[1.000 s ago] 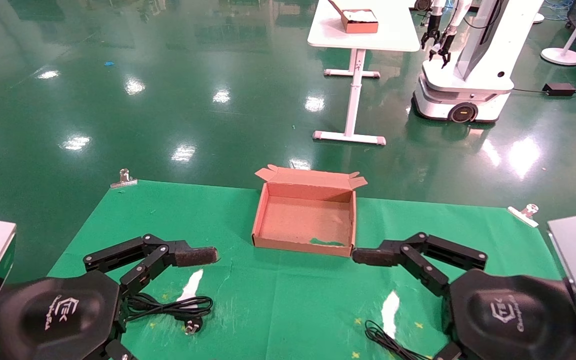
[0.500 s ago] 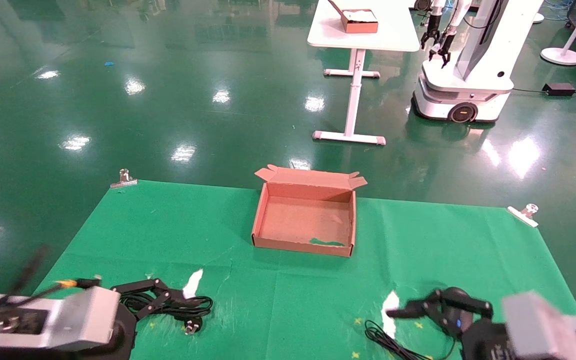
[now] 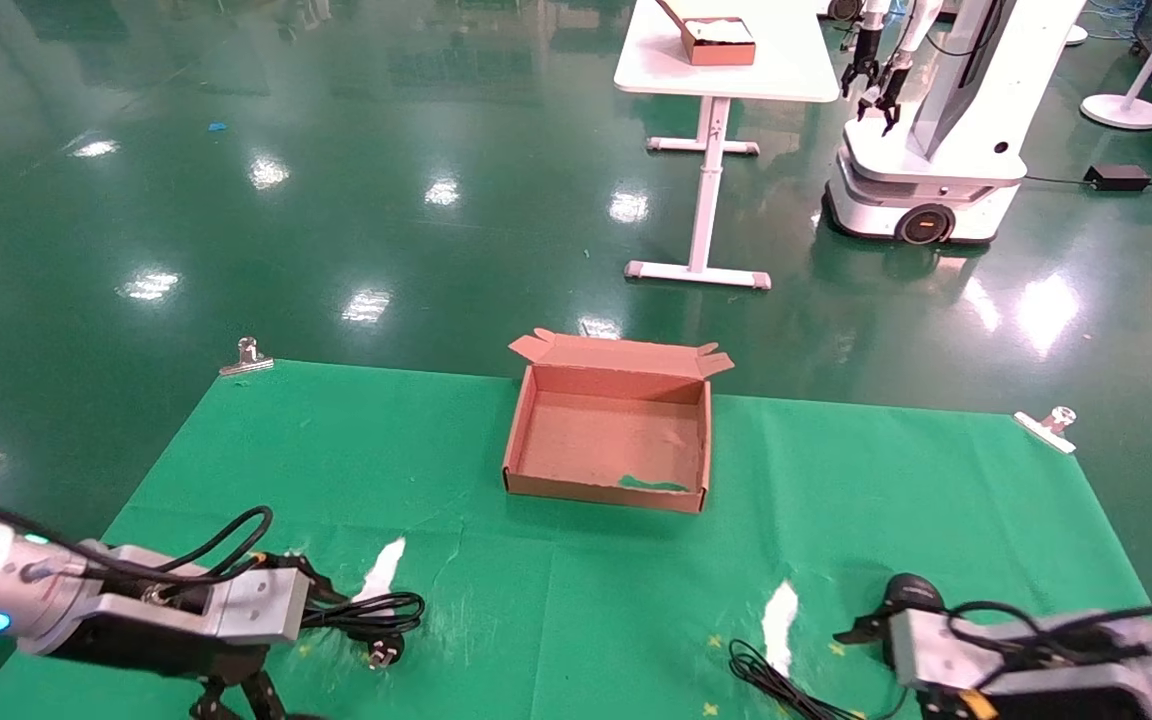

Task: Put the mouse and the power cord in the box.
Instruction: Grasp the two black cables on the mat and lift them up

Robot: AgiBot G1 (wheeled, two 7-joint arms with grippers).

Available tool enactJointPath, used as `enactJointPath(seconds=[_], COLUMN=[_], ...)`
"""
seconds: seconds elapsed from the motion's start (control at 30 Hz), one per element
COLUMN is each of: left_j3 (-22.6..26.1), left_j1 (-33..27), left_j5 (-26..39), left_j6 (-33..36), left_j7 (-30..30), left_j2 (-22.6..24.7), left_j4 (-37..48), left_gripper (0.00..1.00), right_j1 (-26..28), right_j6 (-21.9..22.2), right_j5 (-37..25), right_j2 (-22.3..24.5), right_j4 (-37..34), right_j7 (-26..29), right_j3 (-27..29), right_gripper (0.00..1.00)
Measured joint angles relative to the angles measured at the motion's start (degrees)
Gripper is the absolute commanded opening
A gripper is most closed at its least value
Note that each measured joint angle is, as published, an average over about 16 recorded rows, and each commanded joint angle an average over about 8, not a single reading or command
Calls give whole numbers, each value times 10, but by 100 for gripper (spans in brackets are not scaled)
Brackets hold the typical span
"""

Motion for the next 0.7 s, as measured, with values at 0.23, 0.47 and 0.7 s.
enactJointPath(seconds=[0.23, 0.47, 0.7], left_j3=[16, 23, 28], left_j1=[-22, -31, -39], left_j5=[41, 56, 64], left_j6=[-76, -114, -120], left_j7=[60, 100, 127], left_j2=[45, 71, 82], left_j4=[103, 162, 197], left_gripper=[100, 100, 63], right_j1=[43, 67, 81], right_j6=[31, 49, 54], right_j5=[-46, -64, -72], right_j2=[-58, -93, -110], right_j4=[-111, -190, -237], right_j7=[-69, -121, -155], right_j3=[-23, -32, -37], right_gripper=[100, 87, 6])
